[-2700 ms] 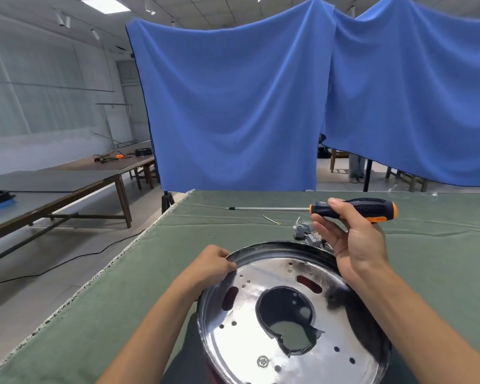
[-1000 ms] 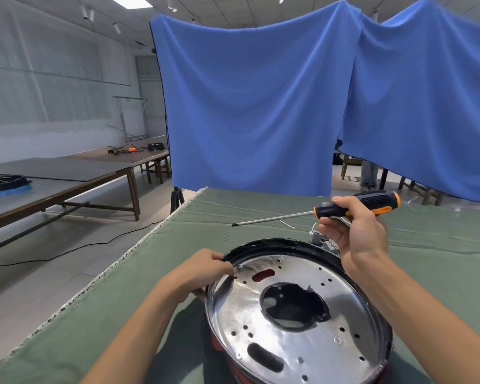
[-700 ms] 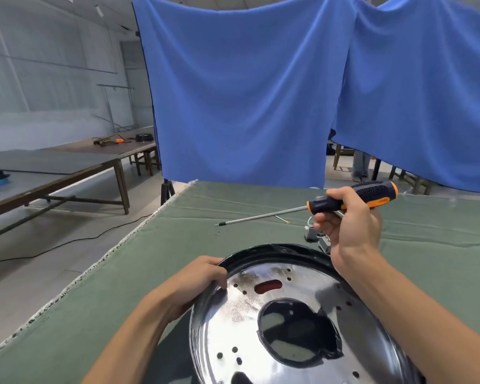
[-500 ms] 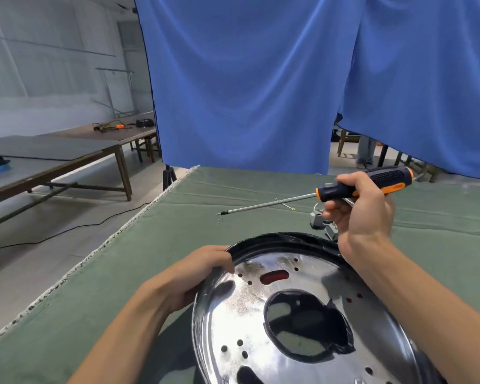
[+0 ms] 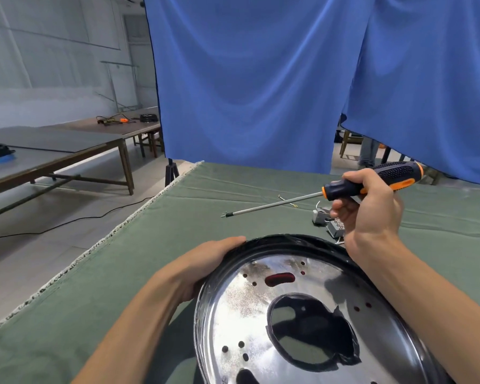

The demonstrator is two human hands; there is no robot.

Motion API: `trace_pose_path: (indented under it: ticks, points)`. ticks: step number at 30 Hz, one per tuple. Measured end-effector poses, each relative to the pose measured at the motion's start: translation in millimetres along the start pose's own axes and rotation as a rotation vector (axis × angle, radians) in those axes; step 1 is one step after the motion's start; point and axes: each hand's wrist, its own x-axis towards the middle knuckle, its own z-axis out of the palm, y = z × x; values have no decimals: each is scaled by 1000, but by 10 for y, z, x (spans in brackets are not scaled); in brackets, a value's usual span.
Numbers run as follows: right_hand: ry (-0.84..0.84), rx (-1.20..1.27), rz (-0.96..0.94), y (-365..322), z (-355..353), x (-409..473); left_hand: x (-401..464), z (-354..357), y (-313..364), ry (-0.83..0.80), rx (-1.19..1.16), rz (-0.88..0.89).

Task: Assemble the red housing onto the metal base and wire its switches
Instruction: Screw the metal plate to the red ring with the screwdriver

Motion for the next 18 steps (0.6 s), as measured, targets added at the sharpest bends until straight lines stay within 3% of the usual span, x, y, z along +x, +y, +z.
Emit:
trace_pose_path:
  ticks: [5, 9, 13, 18]
  points:
    - [2, -7, 10, -4, 5, -48, 19, 32, 8, 7, -17, 40]
    - [12, -22, 15, -31, 32, -62, 94, 15, 40, 149, -273, 138]
    - [4, -28, 13, -50, 80, -80, 23, 24, -15, 0, -454, 34]
    - [0, -28, 16, -31, 115, -107, 8, 71, -32, -49, -550, 95]
